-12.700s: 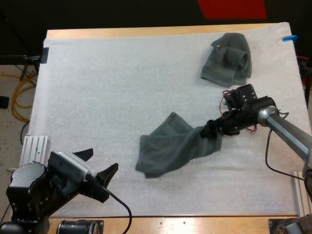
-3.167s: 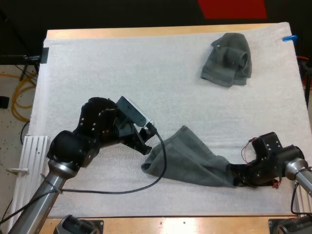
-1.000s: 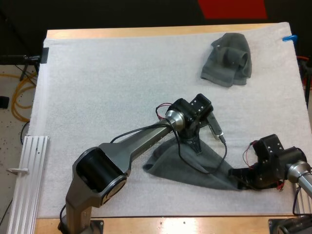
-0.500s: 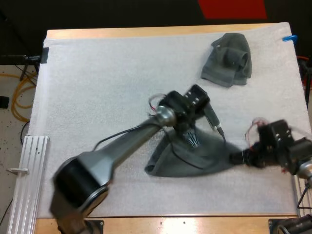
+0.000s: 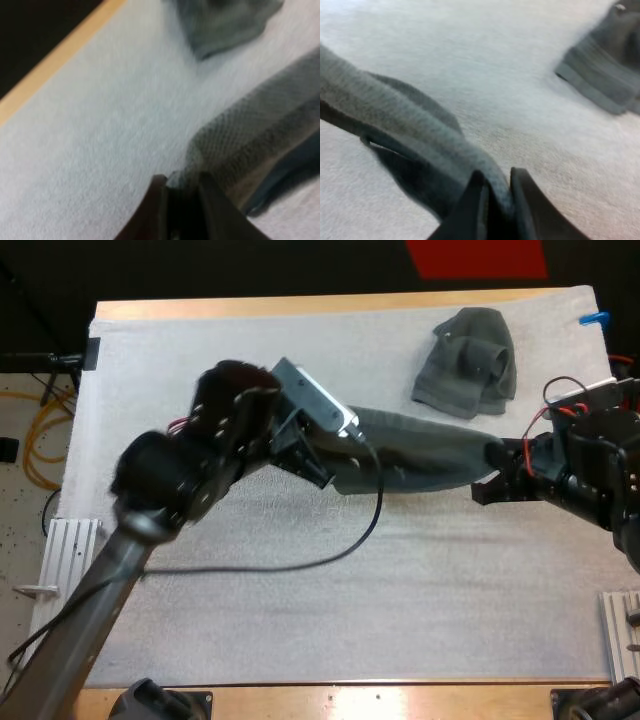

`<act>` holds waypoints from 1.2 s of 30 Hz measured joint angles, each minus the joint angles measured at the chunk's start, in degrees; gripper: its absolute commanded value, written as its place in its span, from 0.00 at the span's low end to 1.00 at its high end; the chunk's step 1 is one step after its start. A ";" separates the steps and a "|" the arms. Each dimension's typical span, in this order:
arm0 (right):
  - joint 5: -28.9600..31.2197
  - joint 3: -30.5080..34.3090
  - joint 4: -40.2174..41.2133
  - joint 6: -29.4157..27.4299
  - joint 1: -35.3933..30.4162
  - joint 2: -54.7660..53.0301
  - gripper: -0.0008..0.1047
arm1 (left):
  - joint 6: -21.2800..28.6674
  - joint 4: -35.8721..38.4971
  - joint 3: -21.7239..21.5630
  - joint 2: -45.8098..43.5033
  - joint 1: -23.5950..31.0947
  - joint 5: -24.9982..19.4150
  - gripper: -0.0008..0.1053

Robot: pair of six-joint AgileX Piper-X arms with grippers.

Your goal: Pick towel from pile fold and stack

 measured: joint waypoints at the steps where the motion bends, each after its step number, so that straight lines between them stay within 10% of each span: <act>1: 0.04 -0.73 0.68 0.00 1.04 0.00 0.01 | -0.25 0.43 0.00 -1.34 -0.38 0.02 0.01; 21: 3.12 -6.55 20.18 0.11 18.99 -0.23 0.01 | -12.55 19.36 0.73 -10.21 -15.89 -8.39 0.01; 28: 3.46 -6.15 25.04 2.64 19.40 -0.23 0.01 | -17.41 19.19 8.49 -10.21 -18.32 -12.31 0.01; 36: 9.77 2.75 10.81 -0.21 13.97 6.55 0.01 | -11.63 3.54 20.54 -9.36 -11.50 -12.77 0.01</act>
